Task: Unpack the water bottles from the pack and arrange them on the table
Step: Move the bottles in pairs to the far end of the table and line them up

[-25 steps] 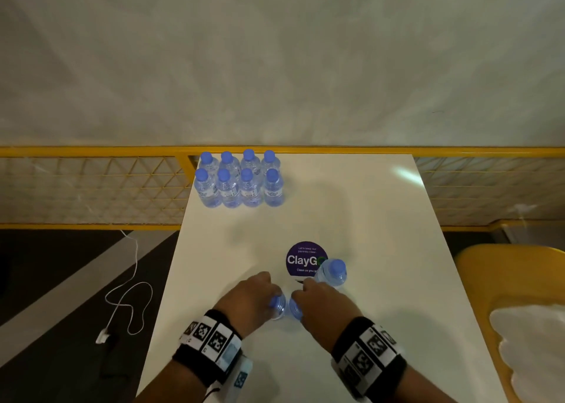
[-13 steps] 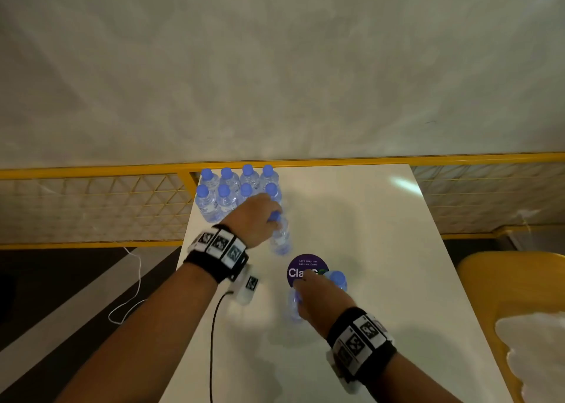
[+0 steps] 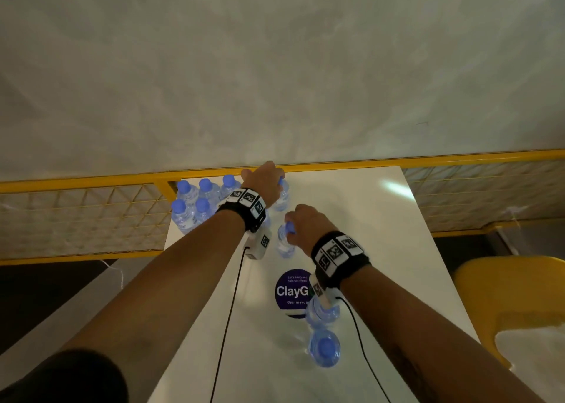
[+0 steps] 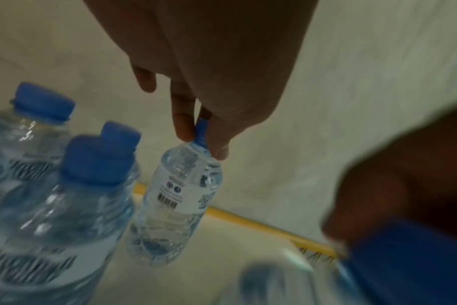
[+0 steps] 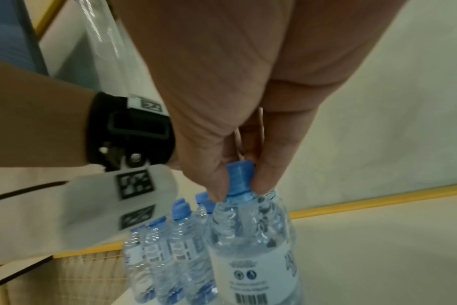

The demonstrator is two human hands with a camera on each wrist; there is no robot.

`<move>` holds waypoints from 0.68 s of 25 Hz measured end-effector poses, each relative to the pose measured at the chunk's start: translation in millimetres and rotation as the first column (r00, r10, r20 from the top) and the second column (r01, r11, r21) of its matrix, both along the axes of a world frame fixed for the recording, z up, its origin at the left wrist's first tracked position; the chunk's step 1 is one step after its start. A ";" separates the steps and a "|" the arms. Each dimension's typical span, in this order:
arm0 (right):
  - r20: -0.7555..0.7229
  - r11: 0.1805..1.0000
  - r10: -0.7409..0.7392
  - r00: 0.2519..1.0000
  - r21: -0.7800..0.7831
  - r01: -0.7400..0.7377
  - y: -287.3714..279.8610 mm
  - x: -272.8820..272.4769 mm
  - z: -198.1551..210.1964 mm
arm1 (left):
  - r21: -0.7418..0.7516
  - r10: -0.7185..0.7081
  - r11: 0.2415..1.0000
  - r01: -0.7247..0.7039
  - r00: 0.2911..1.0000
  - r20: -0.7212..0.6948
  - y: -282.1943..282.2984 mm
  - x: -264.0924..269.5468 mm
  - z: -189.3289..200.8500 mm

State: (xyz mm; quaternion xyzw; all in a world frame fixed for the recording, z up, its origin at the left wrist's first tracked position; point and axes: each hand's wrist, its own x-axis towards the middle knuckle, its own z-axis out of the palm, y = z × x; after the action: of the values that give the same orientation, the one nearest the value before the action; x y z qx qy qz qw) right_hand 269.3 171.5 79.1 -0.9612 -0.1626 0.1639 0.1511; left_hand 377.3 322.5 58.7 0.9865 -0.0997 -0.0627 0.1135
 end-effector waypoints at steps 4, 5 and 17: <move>0.001 0.999 -0.013 1.000 -0.041 0.013 6.2 41.5 -20.4 | 0.065 0.023 0.998 -0.024 1.000 0.008 4.3 9.0 -34.6; 0.004 0.998 -0.015 1.000 -0.053 0.015 8.0 47.2 -24.4 | 0.070 0.025 0.997 -0.026 1.000 0.015 5.7 10.1 -40.3; 0.080 0.998 0.028 0.996 -0.056 -0.024 39.1 107.6 -48.9 | 0.093 -0.013 0.996 0.011 1.000 0.027 11.7 35.1 -53.6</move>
State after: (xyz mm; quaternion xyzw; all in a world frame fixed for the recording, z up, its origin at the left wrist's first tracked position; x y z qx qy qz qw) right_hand 376.9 210.6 30.2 -0.9686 -0.1764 0.1315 0.1158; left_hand 412.4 334.2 5.1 0.9909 -0.1042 -0.0544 0.0655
